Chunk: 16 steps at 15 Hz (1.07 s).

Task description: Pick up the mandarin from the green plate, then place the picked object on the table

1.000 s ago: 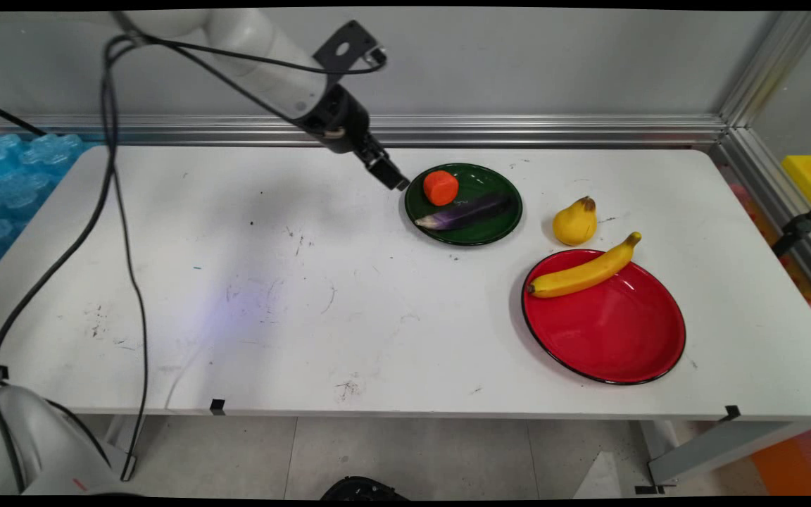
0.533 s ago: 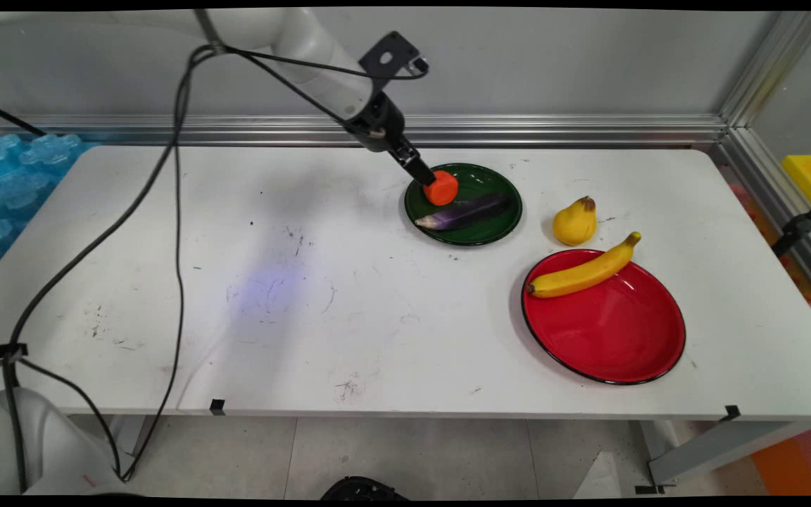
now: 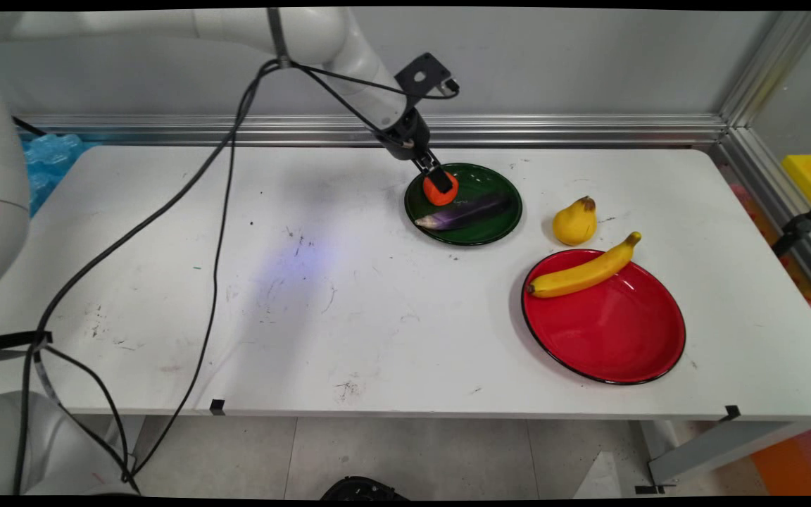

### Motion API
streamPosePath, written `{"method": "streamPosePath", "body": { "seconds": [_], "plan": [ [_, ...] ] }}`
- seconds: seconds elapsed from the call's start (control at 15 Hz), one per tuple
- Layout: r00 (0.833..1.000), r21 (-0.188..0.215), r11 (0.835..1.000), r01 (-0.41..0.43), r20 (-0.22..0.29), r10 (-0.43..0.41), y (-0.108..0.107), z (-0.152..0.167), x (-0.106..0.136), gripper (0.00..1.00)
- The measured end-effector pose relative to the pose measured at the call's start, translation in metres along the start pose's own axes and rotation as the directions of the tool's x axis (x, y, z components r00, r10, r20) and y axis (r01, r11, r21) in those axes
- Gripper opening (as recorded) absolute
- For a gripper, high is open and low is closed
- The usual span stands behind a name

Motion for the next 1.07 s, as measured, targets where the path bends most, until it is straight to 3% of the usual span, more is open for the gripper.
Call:
{"method": "streamPosePath", "body": {
  "seconds": [0.6, 0.67, 1.07],
  "plan": [
    [0.998, -0.009, 1.000, -0.026, 0.053, 0.026, -0.009, 0.046, 0.016, 1.00],
    [0.998, -0.011, 0.999, -0.034, 0.057, 0.034, -0.009, 0.049, 0.018, 0.00],
    [0.992, -0.022, 0.994, -0.107, 0.068, 0.108, -0.010, 0.048, 0.023, 0.00]
  ]
}}
